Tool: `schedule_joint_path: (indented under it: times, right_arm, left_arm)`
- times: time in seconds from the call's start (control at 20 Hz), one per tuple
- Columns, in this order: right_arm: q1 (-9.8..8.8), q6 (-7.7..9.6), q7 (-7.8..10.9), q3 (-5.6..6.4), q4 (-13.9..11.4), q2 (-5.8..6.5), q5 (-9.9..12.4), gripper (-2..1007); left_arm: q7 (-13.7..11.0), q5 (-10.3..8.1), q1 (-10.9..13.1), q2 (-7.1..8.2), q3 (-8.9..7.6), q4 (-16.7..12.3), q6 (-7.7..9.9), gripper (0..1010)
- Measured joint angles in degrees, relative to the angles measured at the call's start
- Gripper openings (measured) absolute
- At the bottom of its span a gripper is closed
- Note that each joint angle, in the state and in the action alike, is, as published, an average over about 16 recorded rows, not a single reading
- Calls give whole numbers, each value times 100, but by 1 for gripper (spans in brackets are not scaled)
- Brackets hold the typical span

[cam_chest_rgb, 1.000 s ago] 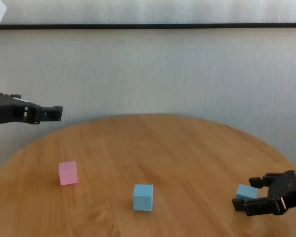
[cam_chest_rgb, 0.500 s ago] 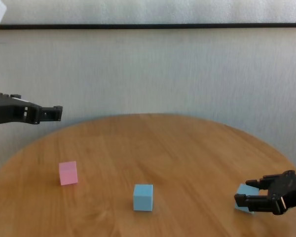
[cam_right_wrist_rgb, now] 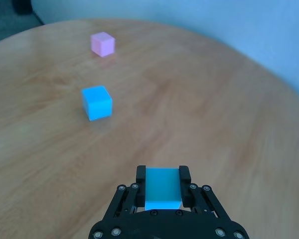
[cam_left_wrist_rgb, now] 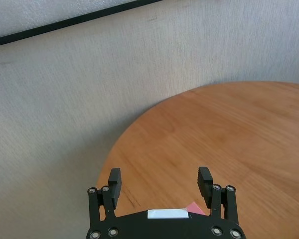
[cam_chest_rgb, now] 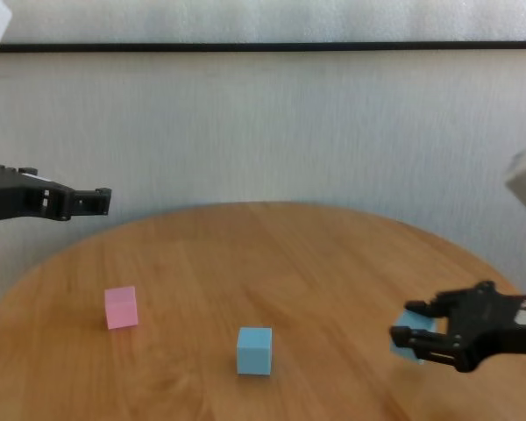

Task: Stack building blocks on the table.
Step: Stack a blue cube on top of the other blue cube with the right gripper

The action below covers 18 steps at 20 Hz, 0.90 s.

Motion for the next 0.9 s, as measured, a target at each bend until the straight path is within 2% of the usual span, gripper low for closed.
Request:
schedule_joint_path:
  times: [0.25,0.4,0.65,0.9]
  right_arm:
    - [35,-216,-51,-76,-168,-100,-232,369]
    - [89,-246,-20,-107,-223,-188,-303,368]
    - [209,-58,107,-87,-208,-378,-172,368]
    - [377,187,239,-104,-51,-569,14,368]
  left_arm:
    - [0,0,0,0,0,0,0,1003]
    - [0,0,0,0,0,0,0,1003]
    - [0,0,0,0,0,0,0,1003]
    - [0,0,0,0,0,0,0,1003]
